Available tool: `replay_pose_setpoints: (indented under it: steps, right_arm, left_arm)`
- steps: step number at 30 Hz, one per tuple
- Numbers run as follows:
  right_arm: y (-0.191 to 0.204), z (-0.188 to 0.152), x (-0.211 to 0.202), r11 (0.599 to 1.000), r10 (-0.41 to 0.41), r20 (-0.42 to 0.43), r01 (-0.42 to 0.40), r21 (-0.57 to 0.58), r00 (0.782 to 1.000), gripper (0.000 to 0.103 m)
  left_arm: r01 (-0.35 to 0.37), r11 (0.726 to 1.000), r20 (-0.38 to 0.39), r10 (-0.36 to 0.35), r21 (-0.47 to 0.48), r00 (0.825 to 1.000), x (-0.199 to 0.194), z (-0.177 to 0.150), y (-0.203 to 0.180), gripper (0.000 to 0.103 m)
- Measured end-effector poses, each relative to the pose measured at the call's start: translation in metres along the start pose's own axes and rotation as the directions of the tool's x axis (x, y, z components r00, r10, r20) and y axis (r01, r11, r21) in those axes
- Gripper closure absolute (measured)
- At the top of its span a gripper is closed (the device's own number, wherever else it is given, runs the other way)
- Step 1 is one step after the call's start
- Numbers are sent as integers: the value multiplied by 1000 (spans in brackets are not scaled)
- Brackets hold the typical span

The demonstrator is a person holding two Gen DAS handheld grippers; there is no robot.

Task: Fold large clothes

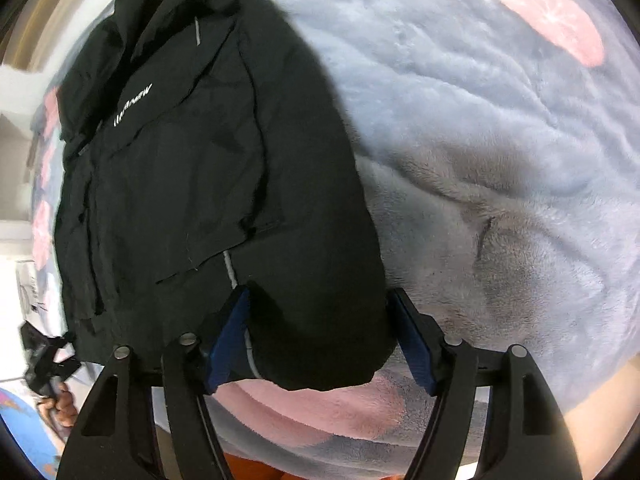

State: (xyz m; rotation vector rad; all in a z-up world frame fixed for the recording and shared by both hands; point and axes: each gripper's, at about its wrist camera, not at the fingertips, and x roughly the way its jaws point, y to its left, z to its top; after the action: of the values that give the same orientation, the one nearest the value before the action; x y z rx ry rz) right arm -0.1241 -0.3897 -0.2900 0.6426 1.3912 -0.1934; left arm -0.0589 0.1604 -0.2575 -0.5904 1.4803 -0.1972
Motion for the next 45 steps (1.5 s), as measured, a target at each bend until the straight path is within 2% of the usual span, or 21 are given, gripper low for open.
replay_pose_setpoints:
  steps: [1,2,3,7,11,14,16,17,18,21,24,27,31,37,41,45]
  right_arm:
    - [2,-2,-3,999,31,6,-31,-13,1000,56]
    - [4,-5,-6,998,57,11,-57,-28,998,61]
    - [7,-6,-9,998,52,21,-51,-43,998,64]
    - [9,-10,-11,996,52,24,-50,-72,998,65]
    - [-1,-5,1,997,81,-21,-81,-6,997,59]
    - [-7,-3,8,995,94,-40,-93,32,995,56]
    - [-5,-3,9,994,100,-35,-99,37,994,55]
    - [-2,-3,6,995,95,-27,-94,25,995,59]
    - [2,-3,2,995,97,-14,-97,7,995,68]
    - [14,-2,-18,994,104,35,-103,-22,994,82]
    - [25,5,-48,989,148,99,-146,-31,984,84]
    - [37,19,-74,985,169,155,-162,-59,973,86]
    - [58,48,-107,983,180,234,-164,-88,955,87]
    - [85,107,-148,975,214,343,-177,-136,915,87]
    - [107,167,-165,971,225,388,-171,-169,894,87]
    - [145,235,-166,970,202,429,-119,-212,881,87]
  left_arm:
    - [3,1000,16,-4,26,1000,-4,-3,-5,49]
    - [17,998,25,-18,54,1000,-7,-5,-9,58]
    - [25,997,28,-27,70,999,-8,-7,-11,62]
    - [36,997,5,-36,75,999,-2,-6,-9,62]
    - [61,998,-37,-60,28,998,12,-2,-1,53]
    - [55,998,-13,-55,26,998,13,-3,0,54]
    - [40,998,10,-40,44,999,11,-8,-8,64]
    - [44,997,24,-45,65,999,7,-10,-14,76]
    - [57,996,32,-59,70,998,4,-10,-18,84]
    - [132,988,70,-137,81,988,-14,-4,-32,90]
    - [216,971,114,-227,103,967,-38,10,-53,91]
    - [254,954,157,-278,158,948,-59,27,-79,92]
    - [312,927,211,-355,209,911,-86,57,-107,92]
    - [317,904,286,-396,286,872,-116,112,-146,91]
    - [300,901,316,-397,314,861,-119,170,-175,91]
    - [270,912,346,-372,307,861,-104,243,-200,91]
